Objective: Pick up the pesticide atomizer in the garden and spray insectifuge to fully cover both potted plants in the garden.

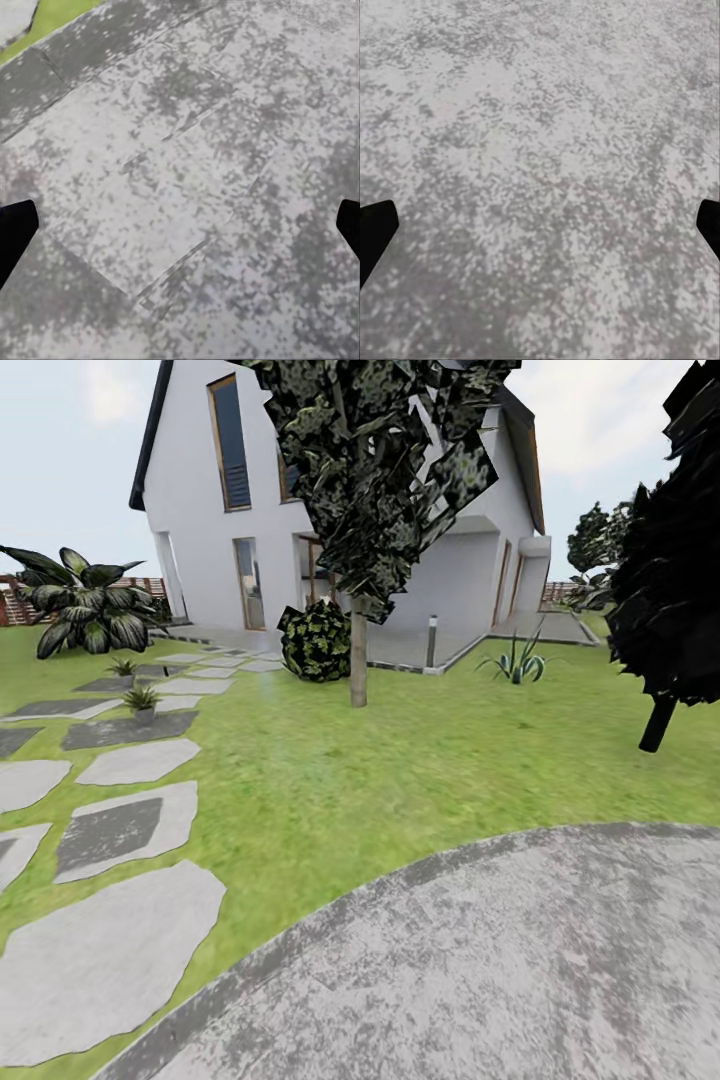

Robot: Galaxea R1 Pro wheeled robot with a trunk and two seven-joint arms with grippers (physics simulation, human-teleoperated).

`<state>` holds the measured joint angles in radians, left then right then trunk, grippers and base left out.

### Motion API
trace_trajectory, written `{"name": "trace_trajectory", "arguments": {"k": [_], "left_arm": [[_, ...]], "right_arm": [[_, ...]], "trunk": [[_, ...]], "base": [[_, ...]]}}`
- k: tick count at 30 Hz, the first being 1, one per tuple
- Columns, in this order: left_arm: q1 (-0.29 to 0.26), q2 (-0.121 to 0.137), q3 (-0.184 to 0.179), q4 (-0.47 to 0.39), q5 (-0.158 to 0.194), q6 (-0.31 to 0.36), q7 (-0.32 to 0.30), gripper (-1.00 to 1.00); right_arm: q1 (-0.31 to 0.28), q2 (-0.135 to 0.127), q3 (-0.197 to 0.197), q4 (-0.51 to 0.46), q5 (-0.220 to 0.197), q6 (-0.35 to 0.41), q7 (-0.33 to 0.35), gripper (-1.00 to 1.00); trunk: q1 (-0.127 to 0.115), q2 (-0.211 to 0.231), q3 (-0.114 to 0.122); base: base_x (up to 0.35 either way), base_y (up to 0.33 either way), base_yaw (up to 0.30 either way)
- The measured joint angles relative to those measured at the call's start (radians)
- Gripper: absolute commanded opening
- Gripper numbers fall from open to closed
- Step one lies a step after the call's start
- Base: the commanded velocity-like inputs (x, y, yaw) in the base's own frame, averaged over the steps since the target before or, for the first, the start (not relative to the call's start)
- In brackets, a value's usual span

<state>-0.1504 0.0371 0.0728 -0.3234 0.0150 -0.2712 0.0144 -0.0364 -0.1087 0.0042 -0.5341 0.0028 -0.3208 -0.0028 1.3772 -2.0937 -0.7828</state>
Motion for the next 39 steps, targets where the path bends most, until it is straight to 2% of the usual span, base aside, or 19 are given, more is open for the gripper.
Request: {"name": "trace_trajectory", "arguments": {"k": [16,39], "left_arm": [[-0.001,-0.001,0.000,0.002,-0.001,0.000,0.000,1.00],[0.000,0.001,0.000,0.002,-0.001,-0.008,-0.001,1.00]], "right_arm": [[0.001,-0.001,0.000,-0.002,0.000,0.000,0.007,1.00],[0.000,-0.001,0.001,0.000,0.001,0.000,0.005,1.00]], "trunk": [[0.000,0.000,0.000],[0.000,0.000,0.000]], "base": [[0.332,0.004,0.036],[0.335,0.000,0.273]]}}
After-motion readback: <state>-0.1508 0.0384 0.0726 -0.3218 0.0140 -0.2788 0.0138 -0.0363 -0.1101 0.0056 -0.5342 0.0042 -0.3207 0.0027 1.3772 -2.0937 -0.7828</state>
